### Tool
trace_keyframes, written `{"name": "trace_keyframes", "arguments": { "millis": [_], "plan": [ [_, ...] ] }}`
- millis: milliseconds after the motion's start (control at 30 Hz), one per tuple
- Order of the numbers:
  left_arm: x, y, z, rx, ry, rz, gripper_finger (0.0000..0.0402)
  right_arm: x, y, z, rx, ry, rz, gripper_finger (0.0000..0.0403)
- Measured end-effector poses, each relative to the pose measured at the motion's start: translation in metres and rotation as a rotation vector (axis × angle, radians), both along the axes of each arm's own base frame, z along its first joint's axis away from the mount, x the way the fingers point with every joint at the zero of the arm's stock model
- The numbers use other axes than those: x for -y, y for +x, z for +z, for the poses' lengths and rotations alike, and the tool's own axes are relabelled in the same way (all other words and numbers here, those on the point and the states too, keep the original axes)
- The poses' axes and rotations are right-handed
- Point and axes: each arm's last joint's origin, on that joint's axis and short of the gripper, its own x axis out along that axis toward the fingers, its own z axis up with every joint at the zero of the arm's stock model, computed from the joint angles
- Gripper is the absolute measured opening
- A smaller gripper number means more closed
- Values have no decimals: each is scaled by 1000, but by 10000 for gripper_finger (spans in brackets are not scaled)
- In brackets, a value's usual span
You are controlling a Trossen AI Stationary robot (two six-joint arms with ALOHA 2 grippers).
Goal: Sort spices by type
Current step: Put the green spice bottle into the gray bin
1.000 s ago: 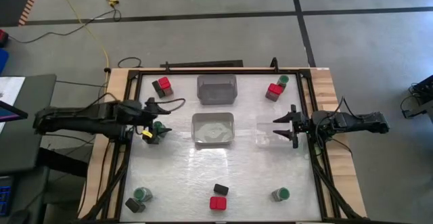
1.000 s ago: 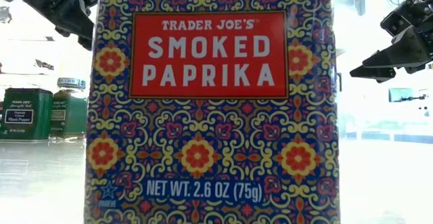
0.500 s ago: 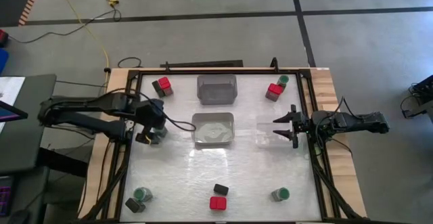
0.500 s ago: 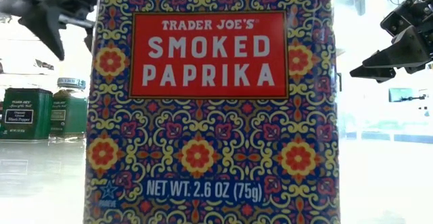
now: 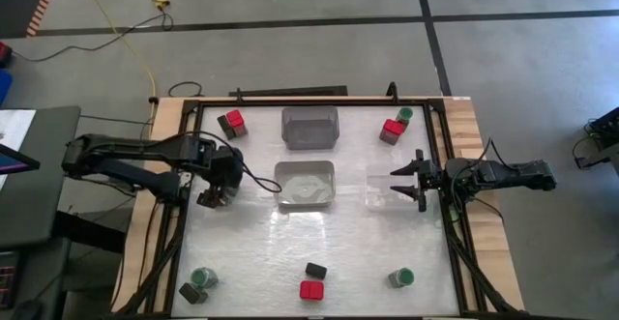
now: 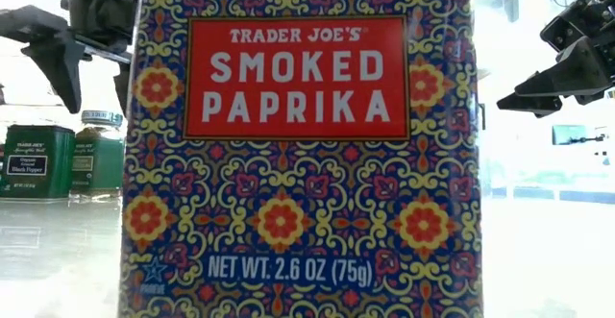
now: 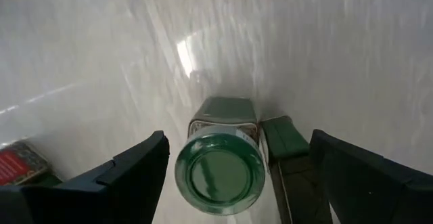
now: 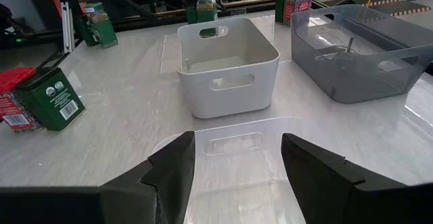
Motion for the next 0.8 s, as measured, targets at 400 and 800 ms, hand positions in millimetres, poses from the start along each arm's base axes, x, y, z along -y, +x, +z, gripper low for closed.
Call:
{"name": "trace_keyframes", "arguments": {
  "millis": [400, 800],
  "plan": [
    [-13, 4, -11, -64, 7, 51, 339, 0, 0, 0, 0, 0, 1, 249],
    [-14, -1, -31, -101, 5, 61, 339, 0, 0, 0, 1, 0, 0, 249]
  ]
}}
